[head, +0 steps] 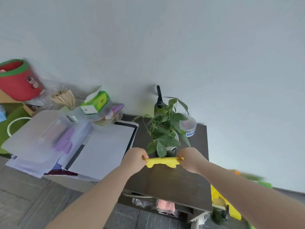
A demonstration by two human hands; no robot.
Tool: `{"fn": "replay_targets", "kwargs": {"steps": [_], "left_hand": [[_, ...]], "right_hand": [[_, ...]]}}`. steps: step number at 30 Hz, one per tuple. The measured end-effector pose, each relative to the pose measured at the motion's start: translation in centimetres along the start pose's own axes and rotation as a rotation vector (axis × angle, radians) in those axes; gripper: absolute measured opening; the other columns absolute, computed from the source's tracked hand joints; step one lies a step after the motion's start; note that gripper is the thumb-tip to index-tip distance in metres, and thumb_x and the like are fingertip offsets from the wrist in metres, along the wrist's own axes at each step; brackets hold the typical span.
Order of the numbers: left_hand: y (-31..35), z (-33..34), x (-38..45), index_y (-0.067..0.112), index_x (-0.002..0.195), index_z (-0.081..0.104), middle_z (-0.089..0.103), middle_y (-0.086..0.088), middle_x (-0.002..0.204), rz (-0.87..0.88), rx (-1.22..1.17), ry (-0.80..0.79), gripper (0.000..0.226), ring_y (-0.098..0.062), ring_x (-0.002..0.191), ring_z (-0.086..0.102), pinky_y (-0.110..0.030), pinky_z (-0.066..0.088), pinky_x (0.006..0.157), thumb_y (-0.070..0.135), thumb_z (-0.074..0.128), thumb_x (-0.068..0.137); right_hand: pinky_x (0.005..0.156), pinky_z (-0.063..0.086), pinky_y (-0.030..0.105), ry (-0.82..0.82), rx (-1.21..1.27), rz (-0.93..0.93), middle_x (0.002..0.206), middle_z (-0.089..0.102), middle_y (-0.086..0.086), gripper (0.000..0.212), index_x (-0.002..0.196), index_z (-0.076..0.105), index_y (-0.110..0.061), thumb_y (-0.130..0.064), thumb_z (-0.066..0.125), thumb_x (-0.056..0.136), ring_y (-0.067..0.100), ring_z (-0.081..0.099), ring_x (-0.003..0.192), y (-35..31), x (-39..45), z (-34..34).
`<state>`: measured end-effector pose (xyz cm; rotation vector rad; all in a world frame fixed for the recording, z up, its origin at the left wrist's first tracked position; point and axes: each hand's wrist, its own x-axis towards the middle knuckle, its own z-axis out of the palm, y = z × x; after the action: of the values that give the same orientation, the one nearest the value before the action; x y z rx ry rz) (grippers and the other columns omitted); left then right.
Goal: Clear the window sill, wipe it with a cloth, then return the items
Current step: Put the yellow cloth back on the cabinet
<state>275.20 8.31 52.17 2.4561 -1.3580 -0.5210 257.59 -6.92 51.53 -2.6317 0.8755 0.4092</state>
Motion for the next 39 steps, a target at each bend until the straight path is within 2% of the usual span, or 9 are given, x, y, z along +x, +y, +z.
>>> {"fn": "replay_targets", "kwargs": {"steps": [2, 6, 8, 13, 18, 22, 25, 30, 39], "left_hand": [[-0.8, 0.8, 0.3, 0.016, 0.104, 0.074, 0.071, 0.0, 0.103, 0.054, 0.01, -0.024, 0.02, -0.01, 0.084, 0.057, -0.01, 0.038, 0.065, 0.021, 0.065, 0.087], [-2.8, 4.2, -0.5, 0.017, 0.119, 0.067, 0.064, 0.0, 0.127, 0.143, 0.065, -0.15, 0.028, -0.015, 0.118, 0.057, -0.022, 0.04, 0.102, 0.021, 0.055, 0.094], [-3.8, 6.0, -1.1, 0.018, 0.122, 0.065, 0.062, 0.001, 0.13, 0.177, 0.109, -0.211, 0.029, -0.014, 0.122, 0.055, -0.025, 0.038, 0.106, 0.022, 0.052, 0.096], [-5.5, 8.8, -2.8, 0.019, 0.12, 0.065, 0.061, 0.001, 0.128, 0.239, 0.214, -0.309, 0.029, -0.015, 0.12, 0.055, -0.028, 0.041, 0.104, 0.022, 0.049, 0.096], [-6.7, 9.5, -2.7, 0.014, 0.107, 0.067, 0.064, -0.002, 0.113, 0.281, 0.403, -0.429, 0.024, -0.021, 0.104, 0.06, -0.03, 0.048, 0.092, 0.02, 0.048, 0.094], [-6.6, 8.3, -3.1, 0.013, 0.092, 0.066, 0.062, 0.0, 0.098, 0.465, 0.542, -0.407, 0.04, -0.02, 0.093, 0.056, -0.037, 0.047, 0.083, 0.048, 0.048, 0.091], [-5.9, 7.5, -2.8, 0.018, 0.092, 0.065, 0.063, 0.004, 0.089, 0.397, 0.4, -0.287, 0.049, -0.017, 0.09, 0.056, -0.035, 0.047, 0.08, 0.06, 0.039, 0.09], [-4.9, 6.7, 0.7, 0.022, 0.147, 0.03, 0.038, 0.005, 0.149, 0.138, -0.141, -0.191, 0.068, -0.015, 0.137, 0.037, -0.035, 0.036, 0.111, 0.051, 0.053, 0.089], [-4.8, 6.1, 7.6, 0.036, 0.149, 0.006, 0.034, 0.003, 0.152, 0.086, -0.278, -0.195, 0.114, -0.018, 0.135, 0.04, -0.046, 0.04, 0.108, 0.069, 0.07, 0.061]], "right_hand": [[0.079, 0.049, 0.034, 0.025, 0.044, 0.017, 0.105, 0.068, 0.009, 0.032, 0.105, 0.067, -0.01, -0.014, 0.038, 0.094, 0.029, 0.061, 0.098, 0.1, -0.5, 1.4], [0.08, 0.048, 0.034, -0.046, 0.049, 0.035, 0.106, 0.067, 0.008, 0.029, 0.106, 0.064, -0.013, -0.018, 0.037, 0.096, 0.031, 0.06, 0.103, -0.1, -1.5, 6.2], [0.089, 0.05, 0.037, -0.095, 0.028, 0.049, 0.116, 0.065, 0.006, 0.031, 0.112, 0.064, -0.014, -0.017, 0.037, 0.096, 0.031, 0.059, 0.108, -0.4, -1.8, 8.2], [0.086, 0.053, 0.043, -0.21, -0.028, 0.074, 0.115, 0.063, 0.004, 0.027, 0.11, 0.061, -0.018, -0.018, 0.04, 0.092, 0.031, 0.061, 0.105, -1.0, -3.0, 12.1], [0.097, 0.048, 0.045, -0.274, -0.076, 0.071, 0.139, 0.05, -0.002, 0.033, 0.122, 0.059, -0.02, -0.034, 0.047, 0.094, 0.028, 0.051, 0.125, -1.4, -3.8, 12.3], [0.097, 0.048, 0.043, -0.23, -0.017, 0.095, 0.139, 0.05, -0.003, 0.037, 0.124, 0.057, -0.021, -0.039, 0.044, 0.095, 0.025, 0.05, 0.126, -1.9, -4.3, 11.7], [0.095, 0.048, 0.037, -0.073, 0.13, 0.16, 0.129, 0.057, -0.003, 0.036, 0.127, 0.056, -0.021, -0.037, 0.041, 0.097, 0.023, 0.052, 0.122, -2.0, -3.9, 10.6], [0.102, 0.045, 0.034, 0.126, 0.436, 0.325, 0.137, 0.056, -0.002, 0.055, 0.145, 0.038, -0.024, -0.041, 0.052, 0.094, 0.017, 0.053, 0.125, -1.6, -2.4, 8.2], [0.108, 0.039, 0.036, 0.229, 0.701, 0.35, 0.145, 0.046, 0.005, 0.082, 0.15, 0.024, -0.022, -0.04, 0.069, 0.084, 0.021, 0.045, 0.133, -0.8, 1.7, 5.7]]}}
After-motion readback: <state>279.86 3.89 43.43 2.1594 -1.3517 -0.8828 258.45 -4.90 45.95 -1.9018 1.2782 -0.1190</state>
